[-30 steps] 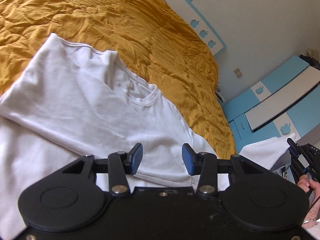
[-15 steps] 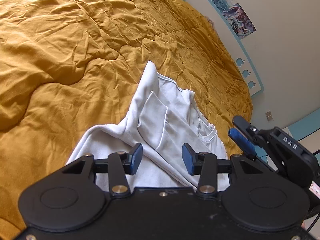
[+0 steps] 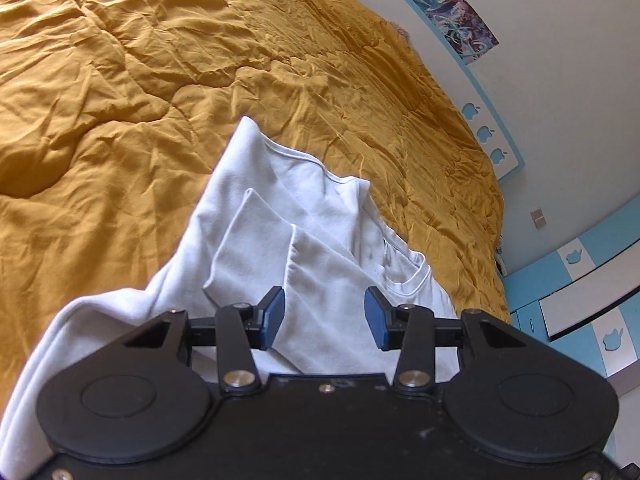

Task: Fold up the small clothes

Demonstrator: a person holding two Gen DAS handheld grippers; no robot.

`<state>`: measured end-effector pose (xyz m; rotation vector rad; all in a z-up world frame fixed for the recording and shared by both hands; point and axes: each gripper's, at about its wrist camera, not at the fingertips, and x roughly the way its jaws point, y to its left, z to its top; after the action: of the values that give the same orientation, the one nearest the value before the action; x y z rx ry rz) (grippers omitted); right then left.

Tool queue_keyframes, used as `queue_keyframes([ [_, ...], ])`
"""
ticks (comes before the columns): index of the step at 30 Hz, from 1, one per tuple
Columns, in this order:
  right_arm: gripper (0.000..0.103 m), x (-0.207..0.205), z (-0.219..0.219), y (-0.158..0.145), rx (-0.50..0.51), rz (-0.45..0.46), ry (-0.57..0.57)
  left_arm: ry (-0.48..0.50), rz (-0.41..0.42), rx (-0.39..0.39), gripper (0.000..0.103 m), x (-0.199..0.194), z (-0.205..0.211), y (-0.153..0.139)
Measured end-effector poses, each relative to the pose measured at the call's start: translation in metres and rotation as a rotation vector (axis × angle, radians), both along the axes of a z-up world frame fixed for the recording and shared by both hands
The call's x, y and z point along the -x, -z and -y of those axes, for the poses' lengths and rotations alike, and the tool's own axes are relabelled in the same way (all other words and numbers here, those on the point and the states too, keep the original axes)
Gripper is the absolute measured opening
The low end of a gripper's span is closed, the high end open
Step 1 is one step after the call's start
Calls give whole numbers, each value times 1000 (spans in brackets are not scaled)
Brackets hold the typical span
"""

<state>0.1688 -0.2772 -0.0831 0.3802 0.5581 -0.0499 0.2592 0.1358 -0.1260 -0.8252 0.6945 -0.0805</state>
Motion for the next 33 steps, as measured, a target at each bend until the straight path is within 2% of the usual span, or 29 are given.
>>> queue_keyframes([
  [5,50,-14,1,14,-49,23,-63,7,-68,-37,44,-20,13,16],
  [8,50,-26,-4,27,-28,-20,-60,-5,-95,-62,44,-25,13,24],
  [11,50,-33,-2,41,19,-98,12,-2,-100,-54,45,-27,8,31],
  [13,41,-32,7,52,3,-134,38,3,-99,-59,47,-26,7,34],
  [17,39,-25,19,56,-38,-126,29,-6,-100,-58,47,-25,8,33],
  [19,45,-18,23,47,-87,-126,33,2,-69,-77,46,-22,14,23],
  [23,46,10,34,35,-216,-54,96,62,-7,-60,47,-23,36,11],
  [26,47,21,46,46,-354,-44,146,117,-18,-73,47,-32,59,12],
  [29,46,18,56,66,-461,-75,218,145,-46,-72,47,-39,75,19],
  [33,37,14,68,86,-615,-49,324,159,-68,-91,47,-43,88,27],
])
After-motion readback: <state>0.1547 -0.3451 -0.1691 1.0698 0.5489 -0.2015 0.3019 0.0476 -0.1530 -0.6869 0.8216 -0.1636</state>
